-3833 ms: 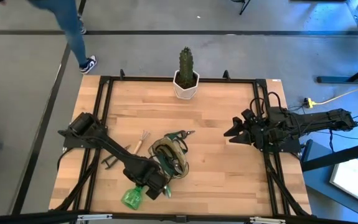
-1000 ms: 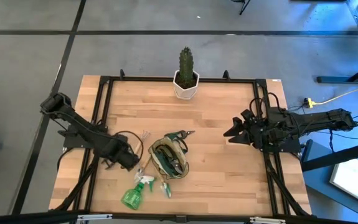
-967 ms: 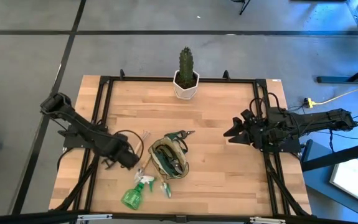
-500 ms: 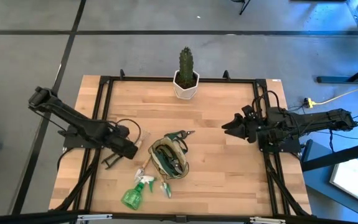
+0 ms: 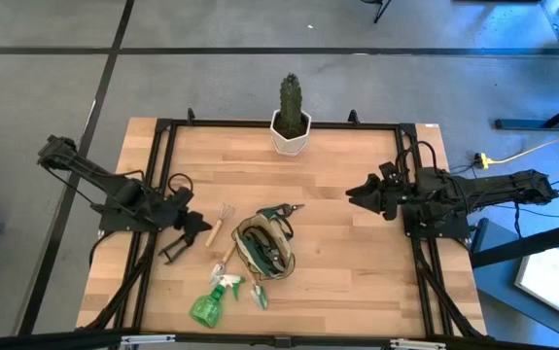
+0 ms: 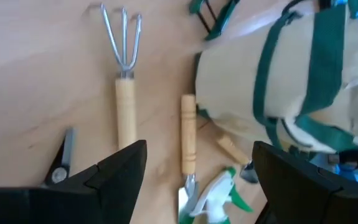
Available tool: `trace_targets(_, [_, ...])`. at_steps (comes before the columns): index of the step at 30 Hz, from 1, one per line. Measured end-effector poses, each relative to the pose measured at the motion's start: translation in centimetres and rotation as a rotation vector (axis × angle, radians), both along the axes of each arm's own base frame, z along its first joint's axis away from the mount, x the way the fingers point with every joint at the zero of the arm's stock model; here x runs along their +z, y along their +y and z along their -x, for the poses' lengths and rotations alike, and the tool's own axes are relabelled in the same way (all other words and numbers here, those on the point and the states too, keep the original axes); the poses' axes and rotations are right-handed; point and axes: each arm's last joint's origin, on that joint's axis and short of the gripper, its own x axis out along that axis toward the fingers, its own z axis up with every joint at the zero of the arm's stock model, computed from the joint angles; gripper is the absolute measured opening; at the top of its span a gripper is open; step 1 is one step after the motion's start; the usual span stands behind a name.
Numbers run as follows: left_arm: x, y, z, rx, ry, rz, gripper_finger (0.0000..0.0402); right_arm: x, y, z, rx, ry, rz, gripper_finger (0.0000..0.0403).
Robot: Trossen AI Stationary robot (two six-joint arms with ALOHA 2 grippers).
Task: Pick & Place Garden tools in Gardening bag
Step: Put the brown hand rake into the green gardening bag
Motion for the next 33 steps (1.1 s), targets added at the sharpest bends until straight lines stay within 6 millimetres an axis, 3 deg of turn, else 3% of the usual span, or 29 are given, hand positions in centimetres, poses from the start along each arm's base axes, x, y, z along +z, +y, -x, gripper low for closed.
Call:
trace_targets(6, [0.9,-0.1,-0.3,-0.041,-0.012,-0.032,0.0287,-0.1,0.0,0.0,-0.003,0.006,0.001,0.0251])
trace_targets(13, [-0.4,-0.1,0.4,-0.1,0.204,-0.03,0.0287,-0.1,0.0,0.0,-0.005,0.008,0.001,0.0251])
trace_targets(20, [-1.6,-0.7,-0.6,-0.104,0.31,-0.061,0.0287,-0.1,-0.1,0.0,-0.019,0.007,0.002,0.0251])
trace_targets(28, [-1.9,-1.0,-2.1,-0.056,0.237,-0.151,0.0287,-0.1,-0.1,0.0,-0.021,0.012,-0.004,0.0251])
trace_targets(33, [-2.7,-0.6,-2.7,-0.054,0.305,-0.148,0.0287,-0.1,-0.1,0.0,-0.021,0.015,-0.005,0.0251])
